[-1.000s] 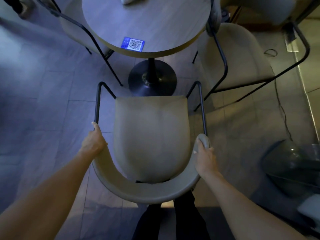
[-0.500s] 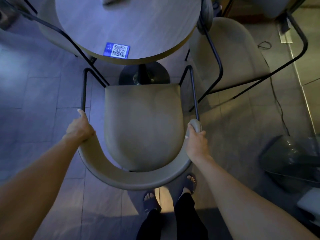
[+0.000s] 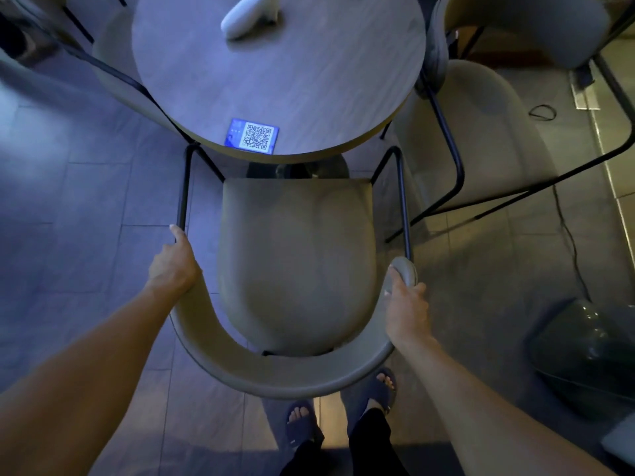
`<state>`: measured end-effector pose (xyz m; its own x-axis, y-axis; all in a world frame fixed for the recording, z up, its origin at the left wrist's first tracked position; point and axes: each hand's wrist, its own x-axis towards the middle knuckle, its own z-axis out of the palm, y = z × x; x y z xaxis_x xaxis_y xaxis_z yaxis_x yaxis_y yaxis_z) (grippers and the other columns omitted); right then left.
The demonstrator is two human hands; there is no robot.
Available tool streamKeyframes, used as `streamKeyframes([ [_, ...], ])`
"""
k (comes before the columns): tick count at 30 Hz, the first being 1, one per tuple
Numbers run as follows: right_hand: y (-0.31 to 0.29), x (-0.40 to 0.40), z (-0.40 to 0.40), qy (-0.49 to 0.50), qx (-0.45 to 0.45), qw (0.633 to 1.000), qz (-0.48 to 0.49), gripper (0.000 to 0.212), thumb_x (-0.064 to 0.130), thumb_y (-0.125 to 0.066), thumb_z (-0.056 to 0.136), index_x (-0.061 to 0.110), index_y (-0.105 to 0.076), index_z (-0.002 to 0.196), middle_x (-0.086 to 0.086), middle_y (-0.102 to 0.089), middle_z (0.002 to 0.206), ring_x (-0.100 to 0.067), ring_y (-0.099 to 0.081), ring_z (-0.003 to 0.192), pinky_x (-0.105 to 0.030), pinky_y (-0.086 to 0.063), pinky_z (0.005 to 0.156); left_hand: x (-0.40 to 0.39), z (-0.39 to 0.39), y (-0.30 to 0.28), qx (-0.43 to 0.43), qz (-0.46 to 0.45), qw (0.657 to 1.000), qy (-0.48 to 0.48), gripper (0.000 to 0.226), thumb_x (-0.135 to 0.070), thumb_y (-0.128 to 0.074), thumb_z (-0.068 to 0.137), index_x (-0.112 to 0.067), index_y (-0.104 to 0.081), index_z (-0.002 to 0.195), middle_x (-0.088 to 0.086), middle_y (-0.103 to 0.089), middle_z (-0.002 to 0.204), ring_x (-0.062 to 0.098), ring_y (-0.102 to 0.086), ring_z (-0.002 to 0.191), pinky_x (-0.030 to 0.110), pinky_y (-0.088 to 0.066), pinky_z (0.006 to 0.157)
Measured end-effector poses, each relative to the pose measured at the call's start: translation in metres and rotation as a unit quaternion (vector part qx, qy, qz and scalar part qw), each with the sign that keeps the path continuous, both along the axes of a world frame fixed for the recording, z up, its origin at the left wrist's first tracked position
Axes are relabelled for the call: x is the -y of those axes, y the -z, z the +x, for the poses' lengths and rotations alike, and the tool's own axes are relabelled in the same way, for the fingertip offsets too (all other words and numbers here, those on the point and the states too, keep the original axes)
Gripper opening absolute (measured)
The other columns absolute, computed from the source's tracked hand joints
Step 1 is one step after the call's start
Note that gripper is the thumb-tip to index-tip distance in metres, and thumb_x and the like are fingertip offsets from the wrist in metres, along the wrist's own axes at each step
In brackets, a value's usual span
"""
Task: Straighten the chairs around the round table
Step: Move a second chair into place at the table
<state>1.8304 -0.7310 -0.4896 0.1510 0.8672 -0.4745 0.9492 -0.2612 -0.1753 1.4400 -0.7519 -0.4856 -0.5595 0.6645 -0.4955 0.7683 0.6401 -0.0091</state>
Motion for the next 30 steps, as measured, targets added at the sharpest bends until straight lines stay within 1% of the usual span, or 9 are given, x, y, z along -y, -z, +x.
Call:
streamKeyframes([
  [4, -0.002, -0.001, 0.001, -0.008, 0.003, 1.0, -0.005, 0.054, 0.025, -0.044, 0.102, 0.036, -0.026, 0.152, -0.008, -0.031, 0.102, -0.014, -0.039, 0.059, -0.033, -0.043, 0.062, 0.0, -0.002, 0.005, -0.014, 0.005, 1.0, 0.0, 0.084, -0.004, -0.055, 0.089, -0.006, 0.0, 0.152, 0.032, -0.059, 0.109, 0.046, -0.06, 0.09, 0.047, -0.045, 0.065],
  [8, -0.001, -0.004, 0.001, -0.016, 0.009, 1.0, -0.015, 0.055, 0.024, -0.046, 0.101, 0.035, -0.026, 0.151, -0.013, -0.036, 0.11, -0.02, -0.047, 0.067, -0.034, -0.047, 0.064, 0.001, -0.004, 0.01, -0.02, 0.013, 1.0, 0.005, 0.084, -0.005, -0.056, 0.089, -0.006, -0.001, 0.152, 0.033, -0.059, 0.107, 0.047, -0.06, 0.089, 0.046, -0.045, 0.065],
  [13, 0.004, -0.008, 0.006, -0.026, 0.012, 0.999, -0.036, 0.055, 0.023, -0.044, 0.101, 0.034, -0.025, 0.152, -0.014, -0.035, 0.114, -0.017, -0.035, 0.057, -0.034, -0.04, 0.065, 0.004, 0.001, 0.009, -0.03, 0.031, 0.999, 0.01, 0.092, -0.016, -0.071, 0.084, -0.004, -0.009, 0.151, 0.033, -0.058, 0.112, 0.048, -0.059, 0.094, 0.049, -0.047, 0.067],
  [18, 0.001, -0.014, 0.011, -0.046, 0.0, 0.996, -0.078, 0.058, 0.03, -0.045, 0.102, 0.033, -0.02, 0.153, -0.016, -0.034, 0.121, -0.018, -0.038, 0.06, -0.036, -0.04, 0.073, 0.021, 0.021, -0.004, -0.08, 0.091, 0.989, 0.085, 0.034, -0.012, -0.068, 0.082, -0.005, -0.044, 0.106, 0.022, -0.049, 0.101, 0.043, -0.056, 0.075, 0.047, -0.048, 0.062],
  [21, -0.01, -0.02, 0.014, -0.075, -0.006, 0.989, -0.126, 0.064, 0.037, -0.048, 0.1, 0.033, -0.015, 0.155, -0.017, -0.033, 0.125, -0.022, -0.047, 0.071, -0.038, -0.043, 0.079, 0.054, 0.045, -0.009, -0.176, 0.002, 0.972, 0.154, 0.041, -0.024, -0.069, 0.076, -0.012, -0.058, 0.113, 0.019, -0.048, 0.128, 0.043, -0.044, 0.114, 0.052, -0.04, 0.09],
  [23, -0.02, -0.017, 0.015, -0.103, -0.006, 0.982, -0.156, 0.066, 0.042, -0.048, 0.099, 0.032, -0.014, 0.155, -0.018, -0.029, 0.132, -0.032, -0.054, 0.096, -0.042, -0.044, 0.089, 0.084, 0.072, -0.01, -0.194, -0.051, 0.961, 0.19, 0.04, -0.043, -0.062, 0.077, -0.023, -0.065, 0.112, 0.01, -0.046, 0.14, 0.041, -0.022, 0.137, 0.062, -0.013, 0.103],
  [26, -0.034, 0.001, 0.013, -0.153, 0.056, 0.975, -0.151, 0.063, 0.048, -0.039, 0.101, 0.034, -0.011, 0.156, -0.027, -0.004, 0.154, -0.044, -0.023, 0.139, -0.053, -0.028, 0.11, 0.127, 0.124, -0.008, -0.121, -0.103, 0.964, 0.213, 0.056, -0.055, -0.027, 0.085, -0.026, -0.072, 0.101, -0.002, -0.068, 0.111, 0.023, -0.043, 0.127, 0.07, 0.015, 0.103],
  [28, -0.043, 0.025, 0.009, -0.183, 0.087, 0.968, -0.148, 0.06, 0.049, -0.031, 0.102, 0.033, -0.011, 0.156, -0.031, 0.025, 0.155, -0.045, 0.012, 0.147, -0.06, -0.008, 0.116, 0.146, 0.16, -0.01, -0.056, -0.079, 0.965, 0.242, 0.066, -0.053, -0.013, 0.089, -0.024, -0.071, 0.102, 0.0, -0.072, 0.104, 0.021, -0.056, 0.112, 0.063, 0.008, 0.108],
  [30, -0.056, 0.057, 0.006, -0.204, 0.076, 0.964, -0.152, 0.055, 0.049, -0.025, 0.103, 0.03, -0.019, 0.155, -0.032, 0.034, 0.151, -0.045, 0.026, 0.144, -0.062, 0.002, 0.116, 0.161, 0.189, -0.021, 0.017, -0.064, 0.964, 0.258, 0.07, -0.058, -0.009, 0.09, -0.024, -0.066, 0.112, 0.002, -0.068, 0.117, 0.023, -0.055, 0.114, 0.052, -0.009, 0.109],
])
